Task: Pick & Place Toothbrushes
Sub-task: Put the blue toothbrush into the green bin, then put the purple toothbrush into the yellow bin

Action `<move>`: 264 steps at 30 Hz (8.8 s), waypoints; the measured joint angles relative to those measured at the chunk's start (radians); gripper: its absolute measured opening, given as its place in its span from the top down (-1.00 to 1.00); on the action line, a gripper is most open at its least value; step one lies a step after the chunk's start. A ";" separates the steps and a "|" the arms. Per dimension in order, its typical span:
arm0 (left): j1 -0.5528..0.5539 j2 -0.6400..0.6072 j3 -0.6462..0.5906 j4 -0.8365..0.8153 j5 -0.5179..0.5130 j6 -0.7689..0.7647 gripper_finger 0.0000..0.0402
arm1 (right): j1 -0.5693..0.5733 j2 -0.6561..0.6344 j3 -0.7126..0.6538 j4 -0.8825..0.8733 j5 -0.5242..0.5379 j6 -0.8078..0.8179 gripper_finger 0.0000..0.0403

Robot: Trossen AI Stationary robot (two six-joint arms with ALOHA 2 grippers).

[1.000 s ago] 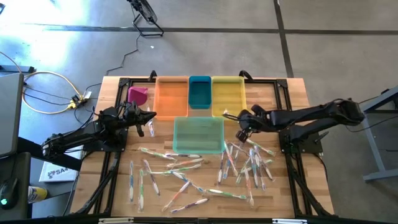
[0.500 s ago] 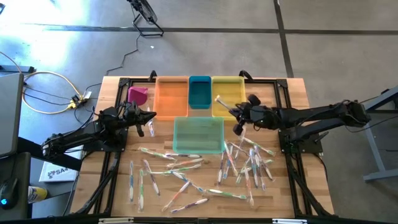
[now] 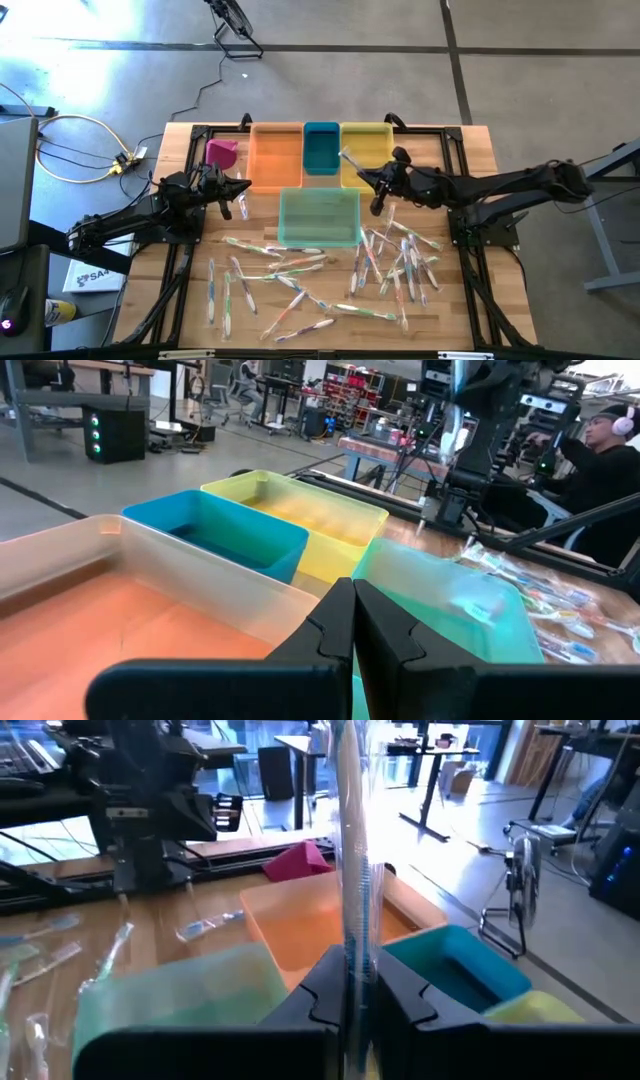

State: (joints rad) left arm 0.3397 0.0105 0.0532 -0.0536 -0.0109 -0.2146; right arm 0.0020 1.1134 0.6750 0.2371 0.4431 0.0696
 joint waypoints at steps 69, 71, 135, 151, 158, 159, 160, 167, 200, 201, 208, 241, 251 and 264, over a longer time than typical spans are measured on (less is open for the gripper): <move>0.000 0.000 0.000 -0.008 0.000 0.000 1.00 | 0.010 0.561 0.437 -0.128 -0.131 0.031 0.93; 0.000 0.000 0.000 -0.008 0.000 0.000 1.00 | 0.010 0.561 0.436 -0.149 -0.133 0.043 0.93; 0.000 0.000 0.000 -0.016 0.000 0.000 1.00 | -0.075 0.819 0.436 -0.321 -0.452 0.266 0.74; 0.000 0.000 0.000 -0.016 0.000 0.000 1.00 | -0.082 0.799 0.436 -0.214 -0.527 0.215 0.51; 0.000 0.000 0.000 -0.016 0.000 0.000 1.00 | -0.089 0.704 0.436 -0.230 -0.521 0.167 0.64; 0.000 0.000 0.000 -0.016 0.000 0.000 1.00 | -0.089 0.691 0.436 -0.229 -0.519 0.153 0.65; 0.000 0.000 0.000 -0.016 0.000 0.000 1.00 | -0.090 0.681 0.436 -0.227 -0.509 0.135 0.67; 0.000 0.000 0.000 -0.016 0.000 0.000 1.00 | -0.090 0.640 0.436 -0.219 -0.440 0.109 0.69; 0.000 0.000 0.000 -0.016 0.000 0.000 1.00 | -0.067 0.633 0.436 -0.226 -0.443 -0.047 0.98; 0.000 0.000 0.000 -0.016 0.000 0.000 1.00 | -0.067 0.633 0.436 -0.230 -0.446 -0.048 0.98; 0.000 0.000 0.000 -0.016 0.000 0.000 1.00 | -0.067 0.627 0.436 -0.323 -0.469 -0.046 0.98; 0.000 0.000 -0.001 -0.006 -0.002 0.000 1.00 | -0.053 0.350 0.189 -0.233 -0.363 0.083 0.99; 0.000 0.001 -0.001 -0.006 0.000 0.000 1.00 | 0.031 0.143 0.105 -0.249 -0.291 0.142 0.99; 0.000 0.001 -0.001 -0.004 0.000 0.000 1.00 | 0.087 0.088 0.105 -0.570 -0.427 0.336 0.99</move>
State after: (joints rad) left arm 0.3400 0.0113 0.0521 -0.0574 -0.0113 -0.2142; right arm 0.0887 1.2018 0.7803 -0.3331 0.0160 0.4057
